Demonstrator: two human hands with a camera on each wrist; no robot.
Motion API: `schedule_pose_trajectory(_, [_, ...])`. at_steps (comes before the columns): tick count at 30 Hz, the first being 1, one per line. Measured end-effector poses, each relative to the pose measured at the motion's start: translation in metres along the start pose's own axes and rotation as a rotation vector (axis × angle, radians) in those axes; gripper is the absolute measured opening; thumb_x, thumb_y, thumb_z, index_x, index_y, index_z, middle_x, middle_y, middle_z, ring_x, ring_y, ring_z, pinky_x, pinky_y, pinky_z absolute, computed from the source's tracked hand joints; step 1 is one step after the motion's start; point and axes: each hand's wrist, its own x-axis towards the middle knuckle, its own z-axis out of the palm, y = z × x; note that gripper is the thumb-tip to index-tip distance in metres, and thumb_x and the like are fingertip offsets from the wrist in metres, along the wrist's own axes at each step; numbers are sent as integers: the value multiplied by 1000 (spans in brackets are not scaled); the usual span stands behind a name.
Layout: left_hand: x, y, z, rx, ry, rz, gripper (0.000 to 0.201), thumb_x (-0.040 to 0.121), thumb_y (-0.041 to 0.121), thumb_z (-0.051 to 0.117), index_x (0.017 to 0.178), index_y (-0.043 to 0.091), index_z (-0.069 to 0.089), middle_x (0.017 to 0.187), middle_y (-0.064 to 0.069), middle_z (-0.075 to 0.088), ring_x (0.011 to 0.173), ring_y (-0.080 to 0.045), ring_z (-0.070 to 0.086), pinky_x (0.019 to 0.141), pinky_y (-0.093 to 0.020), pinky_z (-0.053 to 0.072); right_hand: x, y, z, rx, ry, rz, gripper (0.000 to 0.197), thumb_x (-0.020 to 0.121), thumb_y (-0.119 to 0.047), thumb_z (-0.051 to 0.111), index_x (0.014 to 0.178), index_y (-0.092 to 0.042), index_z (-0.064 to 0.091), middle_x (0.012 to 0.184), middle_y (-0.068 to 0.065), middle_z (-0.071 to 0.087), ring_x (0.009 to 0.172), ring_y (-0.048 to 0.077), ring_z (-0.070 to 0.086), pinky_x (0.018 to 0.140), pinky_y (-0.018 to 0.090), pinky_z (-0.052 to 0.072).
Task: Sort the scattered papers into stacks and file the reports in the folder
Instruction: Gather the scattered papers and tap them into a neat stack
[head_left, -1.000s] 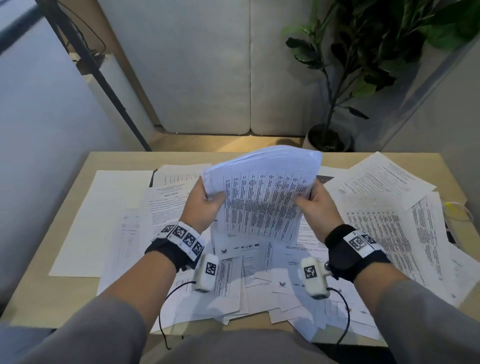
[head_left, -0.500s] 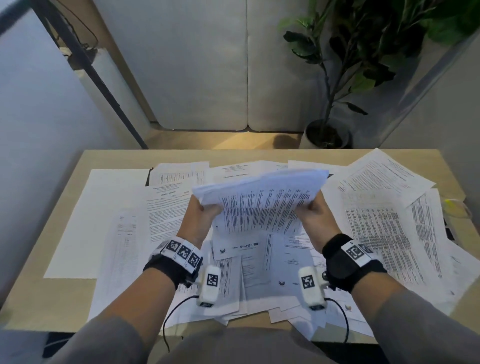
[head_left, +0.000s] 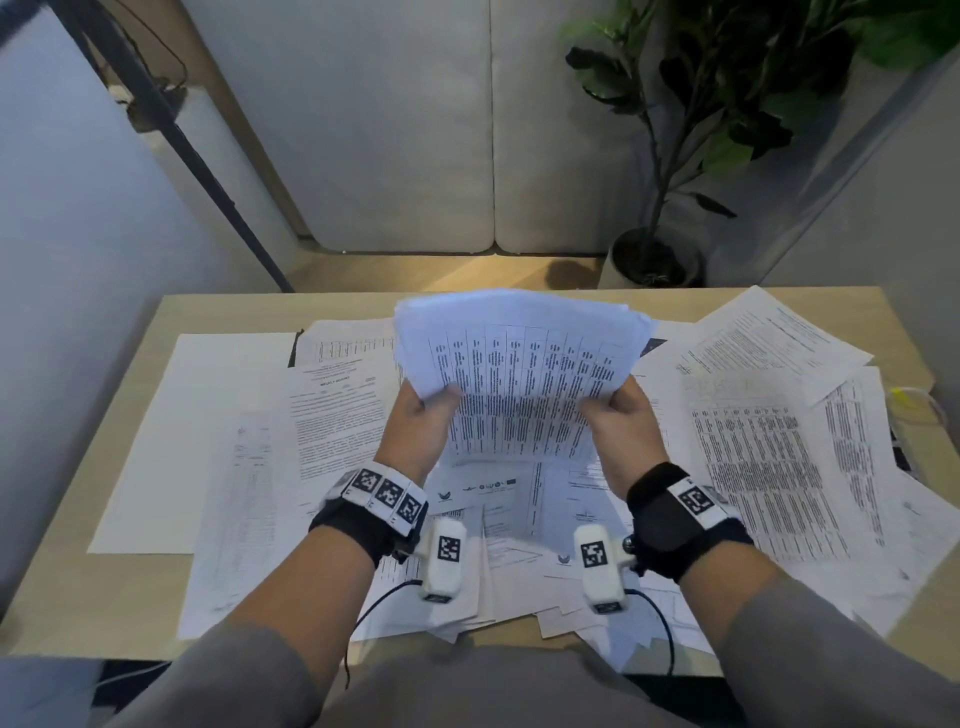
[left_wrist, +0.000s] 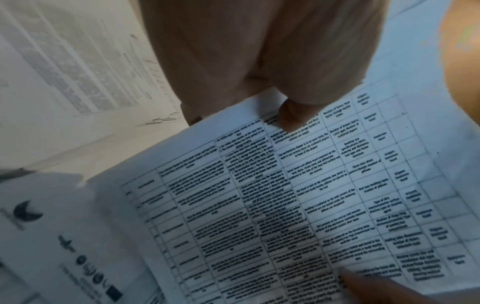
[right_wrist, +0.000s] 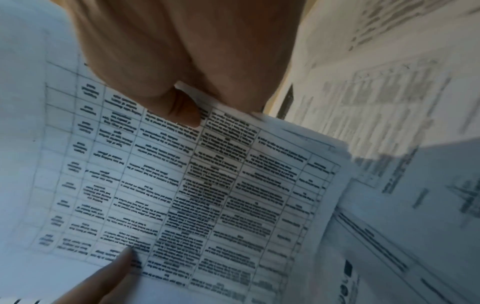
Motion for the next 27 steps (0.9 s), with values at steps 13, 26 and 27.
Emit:
schedule_pose_trajectory(13, [-6,-22,-9,169,18,103,46,99,5,60,131,36,46,126,8,62,114,-2,60,107,-40,52,-11,5,-16,-97,-72,51,53,101,7,50,124,-40,60,118,-12,73,121,28,64,114,54,43])
schedule_pose_trajectory(26, [-30,-53,4,255,29,210,65,104,4,51,142,53,31,144,14,52,134,5,48,114,-30,44,-31,31,-17,-107,-108,53,37,103,2,51,131,-20,62,126,-8,72,123,10,64,114,50,45])
schedule_pose_trajectory(27, [-31,-55,4,243,19,202,62,104,4,51,144,46,32,142,16,52,131,9,48,116,-33,44,-32,30,-17,-120,-114,60,35,103,0,51,128,-21,63,123,-10,73,121,8,64,113,50,46])
